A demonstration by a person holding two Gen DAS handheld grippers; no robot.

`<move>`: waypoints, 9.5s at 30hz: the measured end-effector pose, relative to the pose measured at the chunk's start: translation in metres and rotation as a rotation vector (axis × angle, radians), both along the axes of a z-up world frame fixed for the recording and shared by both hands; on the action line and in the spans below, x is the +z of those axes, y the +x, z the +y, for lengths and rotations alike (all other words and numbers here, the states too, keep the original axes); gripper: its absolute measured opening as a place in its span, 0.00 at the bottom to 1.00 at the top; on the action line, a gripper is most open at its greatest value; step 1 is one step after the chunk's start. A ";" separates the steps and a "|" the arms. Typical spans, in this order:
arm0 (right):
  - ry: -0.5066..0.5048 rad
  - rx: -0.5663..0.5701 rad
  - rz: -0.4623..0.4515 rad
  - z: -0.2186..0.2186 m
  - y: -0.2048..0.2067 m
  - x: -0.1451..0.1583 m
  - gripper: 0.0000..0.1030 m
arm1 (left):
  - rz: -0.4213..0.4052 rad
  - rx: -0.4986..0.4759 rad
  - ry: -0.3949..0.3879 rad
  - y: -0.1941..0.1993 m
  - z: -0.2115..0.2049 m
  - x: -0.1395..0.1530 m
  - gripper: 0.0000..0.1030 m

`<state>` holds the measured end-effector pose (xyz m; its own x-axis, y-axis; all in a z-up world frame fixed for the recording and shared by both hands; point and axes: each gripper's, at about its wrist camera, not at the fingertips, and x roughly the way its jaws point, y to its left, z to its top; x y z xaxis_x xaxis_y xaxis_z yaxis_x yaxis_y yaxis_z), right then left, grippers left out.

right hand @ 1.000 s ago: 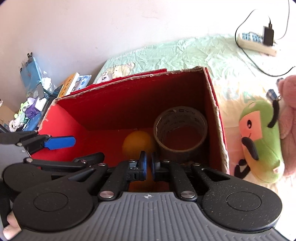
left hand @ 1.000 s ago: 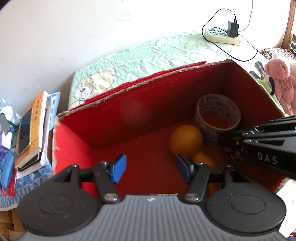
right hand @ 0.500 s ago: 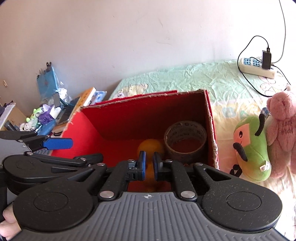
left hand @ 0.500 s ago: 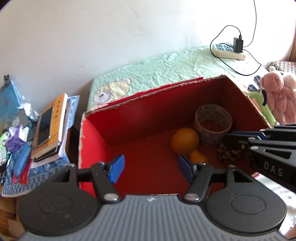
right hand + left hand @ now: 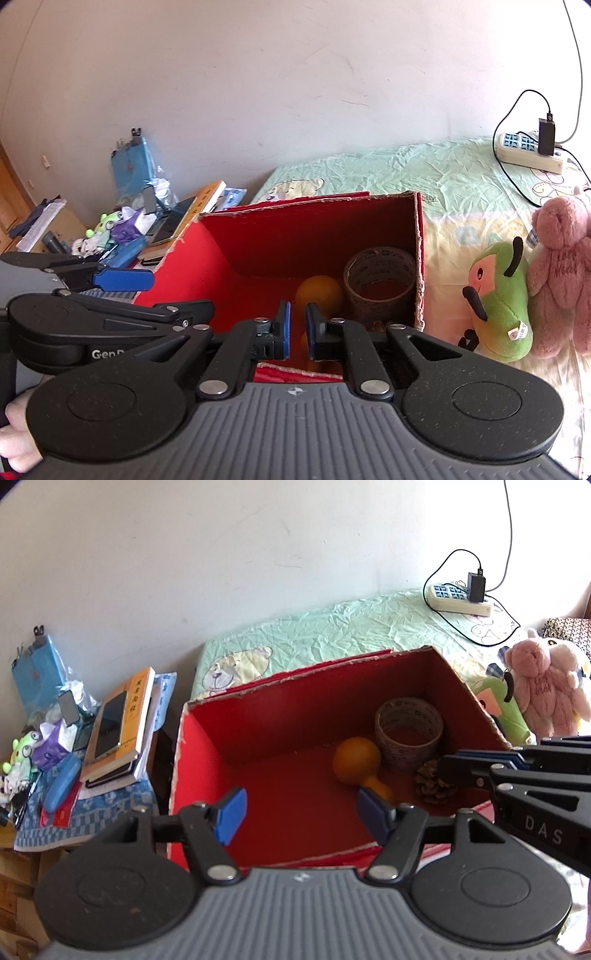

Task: Organize objects
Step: 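Withdraw the open right gripper up out of the red box, then move the right gripper to the patterned cloth pouch and close on it, then lift the cloth pouch with the right gripper and carry it over the box, then lower the pouch into the box beside the tape roll and open the right gripper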

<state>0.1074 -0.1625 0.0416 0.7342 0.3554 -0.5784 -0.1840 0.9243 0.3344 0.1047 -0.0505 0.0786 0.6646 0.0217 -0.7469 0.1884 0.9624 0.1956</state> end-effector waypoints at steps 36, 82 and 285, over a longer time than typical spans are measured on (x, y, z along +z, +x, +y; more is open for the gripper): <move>0.246 0.288 0.188 -0.044 -0.027 -0.053 0.12 | 0.159 -0.001 -0.259 -0.076 -0.021 -0.053 0.69; 0.355 0.319 0.500 -0.009 0.002 -0.107 0.31 | 0.348 -0.095 -0.193 -0.060 -0.012 -0.134 0.73; 0.233 -0.045 0.383 0.013 0.132 -0.052 0.20 | 0.218 -0.183 -0.022 0.122 0.002 -0.084 0.79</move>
<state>0.2393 -0.1491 -0.0104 0.5005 0.4809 -0.7199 0.0320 0.8207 0.5705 0.2270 -0.0485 -0.0052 0.4796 -0.1016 -0.8716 0.3943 0.9123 0.1107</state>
